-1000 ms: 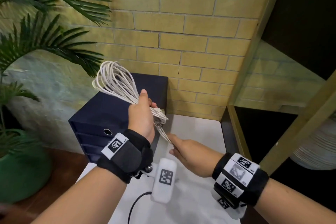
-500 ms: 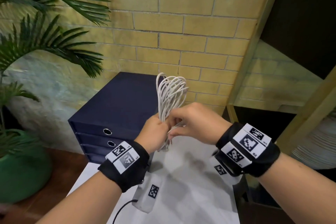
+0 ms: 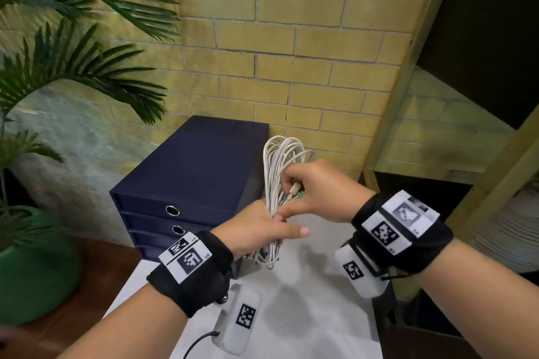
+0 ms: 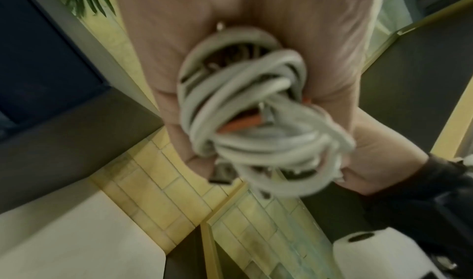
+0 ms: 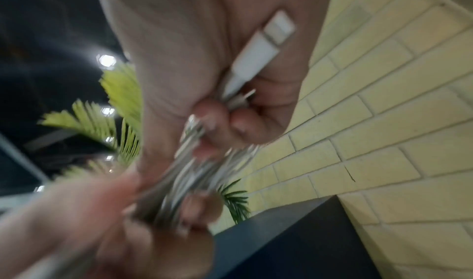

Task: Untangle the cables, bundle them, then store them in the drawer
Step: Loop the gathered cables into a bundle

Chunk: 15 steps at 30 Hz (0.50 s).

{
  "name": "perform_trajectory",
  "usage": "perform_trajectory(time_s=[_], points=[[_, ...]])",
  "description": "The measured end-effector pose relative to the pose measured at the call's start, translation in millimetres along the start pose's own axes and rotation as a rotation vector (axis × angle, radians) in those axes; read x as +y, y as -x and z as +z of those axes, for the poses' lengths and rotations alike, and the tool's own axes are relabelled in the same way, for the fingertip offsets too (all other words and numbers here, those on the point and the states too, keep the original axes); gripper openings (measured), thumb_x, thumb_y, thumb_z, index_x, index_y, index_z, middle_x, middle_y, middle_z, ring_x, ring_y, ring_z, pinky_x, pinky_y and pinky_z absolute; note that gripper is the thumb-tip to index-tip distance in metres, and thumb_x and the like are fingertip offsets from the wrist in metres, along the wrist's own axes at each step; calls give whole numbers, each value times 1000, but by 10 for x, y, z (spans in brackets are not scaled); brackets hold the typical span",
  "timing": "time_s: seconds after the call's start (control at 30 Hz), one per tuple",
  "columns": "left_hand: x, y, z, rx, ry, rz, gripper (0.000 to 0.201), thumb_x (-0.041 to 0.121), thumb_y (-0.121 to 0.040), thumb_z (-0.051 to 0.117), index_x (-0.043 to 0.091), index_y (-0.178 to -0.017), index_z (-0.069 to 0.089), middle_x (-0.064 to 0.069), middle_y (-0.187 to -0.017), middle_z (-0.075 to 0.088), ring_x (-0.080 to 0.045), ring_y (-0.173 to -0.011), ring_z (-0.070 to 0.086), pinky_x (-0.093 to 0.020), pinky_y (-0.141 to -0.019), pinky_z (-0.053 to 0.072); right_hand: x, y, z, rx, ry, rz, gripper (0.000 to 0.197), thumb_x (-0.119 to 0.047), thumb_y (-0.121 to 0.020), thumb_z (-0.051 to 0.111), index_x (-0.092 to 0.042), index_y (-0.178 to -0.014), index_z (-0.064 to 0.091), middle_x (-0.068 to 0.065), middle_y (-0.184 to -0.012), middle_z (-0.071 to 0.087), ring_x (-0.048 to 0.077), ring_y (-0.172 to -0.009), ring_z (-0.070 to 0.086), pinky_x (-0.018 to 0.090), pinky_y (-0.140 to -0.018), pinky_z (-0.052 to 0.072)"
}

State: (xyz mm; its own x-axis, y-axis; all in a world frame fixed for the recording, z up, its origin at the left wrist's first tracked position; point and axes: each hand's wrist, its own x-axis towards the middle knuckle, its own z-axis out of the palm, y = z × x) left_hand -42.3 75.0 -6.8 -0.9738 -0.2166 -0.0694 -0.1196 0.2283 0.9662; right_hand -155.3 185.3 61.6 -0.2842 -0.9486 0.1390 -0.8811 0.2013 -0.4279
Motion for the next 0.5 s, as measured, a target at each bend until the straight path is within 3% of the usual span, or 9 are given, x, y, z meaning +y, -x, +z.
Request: perform_trajectory(time_s=[0.1, 0.17, 0.23, 0.33, 0.43, 0.5], points=[[-33, 30, -32, 15, 36, 27, 6, 24, -76, 66, 28, -78, 63, 16, -64, 55, -6, -65, 49, -24, -66, 42, 52, 18, -130, -117, -173, -16, 26, -22, -70, 81, -23, -92, 67, -2, -84, 68, 3, -67, 55, 20, -64, 46], [-63, 57, -56, 35, 16, -43, 15, 25, -84, 63, 17, -72, 58, 11, -57, 55, -10, -57, 49, -26, -61, 41, 76, 43, -182, -105, -203, -33, 28, -16, -76, 77, -22, -102, 69, 0, -83, 69, 0, -60, 54, 15, -61, 45], [-102, 71, -52, 33, -9, -106, 32, 20, -94, 56, 13, -63, 52, 8, -48, 54, -10, -44, 46, -22, -50, 38, 93, 49, -235, 14, -186, -53, 22, -16, -77, 76, -19, -98, 72, -12, -74, 69, -1, -61, 55, 12, -60, 42], [-136, 97, -29, 32, -18, -113, 37, 18, -97, 52, 13, -60, 51, 7, -46, 55, -8, -40, 47, -20, -48, 38, 123, 54, -298, 170, -143, -84, 10, -15, -78, 75, -16, -87, 75, -29, -59, 61, -7, -60, 55, 5, -56, 36], [-159, 110, -31, 55, -19, -116, 42, 26, -97, 53, 14, -56, 53, 5, -49, 55, -13, -44, 49, -24, -52, 41, 157, 73, -255, 242, -52, -166, 6, -14, -78, 75, -17, -83, 74, -18, -67, 62, -7, -64, 55, 7, -60, 38], [-150, 119, -22, 58, -8, -130, 44, 31, -97, 51, 14, -56, 52, 3, -48, 54, -14, -45, 50, -23, -53, 43, 196, 73, -199, 321, 15, -179, 8, -17, -77, 75, -17, -82, 70, -11, -75, 62, -1, -64, 51, 16, -62, 39]])
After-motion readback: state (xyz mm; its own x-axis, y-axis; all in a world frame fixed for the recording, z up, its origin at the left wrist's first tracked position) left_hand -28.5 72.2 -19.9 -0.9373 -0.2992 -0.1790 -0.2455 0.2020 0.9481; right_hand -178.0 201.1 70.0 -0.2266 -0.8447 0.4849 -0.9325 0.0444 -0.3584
